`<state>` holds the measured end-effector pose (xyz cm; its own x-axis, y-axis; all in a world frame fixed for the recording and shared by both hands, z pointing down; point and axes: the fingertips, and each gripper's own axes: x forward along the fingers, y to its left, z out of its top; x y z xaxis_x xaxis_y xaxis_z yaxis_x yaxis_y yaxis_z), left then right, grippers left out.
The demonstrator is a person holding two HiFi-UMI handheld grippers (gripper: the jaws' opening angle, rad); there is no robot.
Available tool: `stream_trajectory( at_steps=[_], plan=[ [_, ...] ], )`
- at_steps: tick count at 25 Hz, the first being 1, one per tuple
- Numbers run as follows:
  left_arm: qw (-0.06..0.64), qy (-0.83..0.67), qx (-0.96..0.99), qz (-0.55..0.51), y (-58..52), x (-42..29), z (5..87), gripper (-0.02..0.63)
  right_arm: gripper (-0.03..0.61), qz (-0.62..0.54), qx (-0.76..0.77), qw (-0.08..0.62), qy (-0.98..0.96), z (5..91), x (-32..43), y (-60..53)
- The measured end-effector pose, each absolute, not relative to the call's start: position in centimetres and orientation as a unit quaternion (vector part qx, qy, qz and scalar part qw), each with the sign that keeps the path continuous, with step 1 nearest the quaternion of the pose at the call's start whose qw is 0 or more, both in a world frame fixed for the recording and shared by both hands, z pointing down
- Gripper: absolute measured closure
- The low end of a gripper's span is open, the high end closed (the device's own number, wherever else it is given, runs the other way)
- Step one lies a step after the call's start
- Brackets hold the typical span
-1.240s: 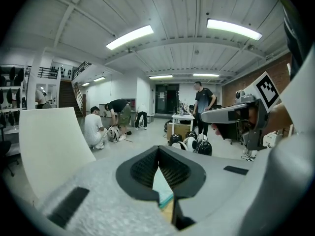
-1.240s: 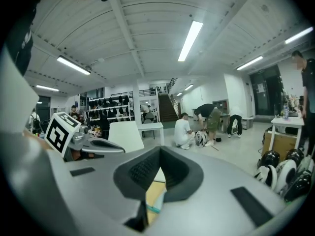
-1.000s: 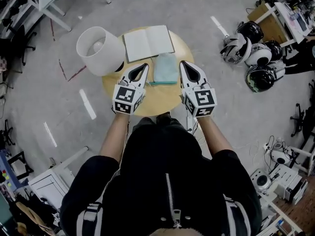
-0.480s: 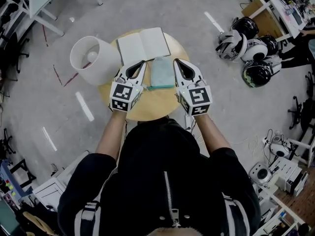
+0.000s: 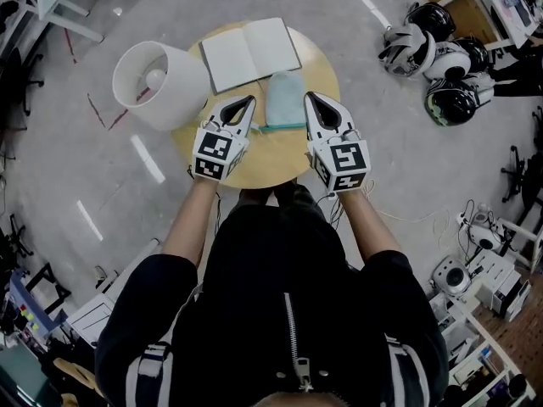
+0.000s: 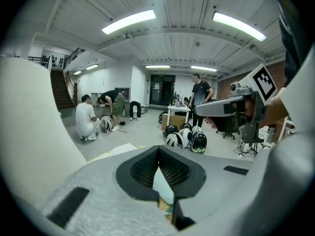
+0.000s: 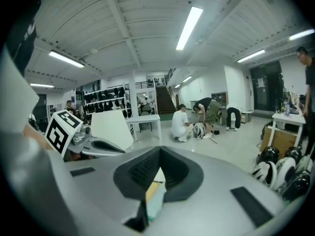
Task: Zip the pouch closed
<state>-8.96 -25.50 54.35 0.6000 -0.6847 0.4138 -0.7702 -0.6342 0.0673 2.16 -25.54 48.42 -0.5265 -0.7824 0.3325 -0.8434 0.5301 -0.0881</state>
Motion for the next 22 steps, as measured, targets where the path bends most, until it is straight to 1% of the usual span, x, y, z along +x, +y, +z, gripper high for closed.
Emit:
stream_trajectory(
  at_steps=[3, 9, 10, 11, 14, 22],
  plan=[
    [0.124, -0.396, 0.889, 0.195, -24.7, -9.0, 56.4, 0.607, 0.575, 0.132, 0.471, 0.133, -0.862, 49.8, 2.0, -25.2],
    [0.088, -0.34, 0.89, 0.29, -22.3, -9.5, 62.6, 0.601, 0.575, 0.145, 0.476, 0.138, -0.856, 51.1, 2.0, -24.3],
    [0.086, -0.329, 0.889, 0.307, -21.9, -9.7, 63.8, 0.549, 0.575, 0.147, 0.479, 0.139, -0.854, 51.2, 2.1, -24.2],
    [0.083, -0.316, 0.888, 0.324, -21.5, -9.9, 64.9, 0.517, 0.575, 0.149, 0.481, 0.139, -0.852, 51.3, 2.2, -24.1],
    [0.068, -0.275, 0.885, 0.371, -20.1, -10.5, 67.9, 0.5, 0.575, 0.154, 0.489, 0.14, -0.847, 51.4, 2.4, -23.9],
    [0.043, -0.167, 0.873, 0.456, -18.3, -9.9, 74.7, 0.486, 0.575, 0.157, 0.511, 0.147, -0.832, 51.6, 4.4, -23.3]
  ],
)
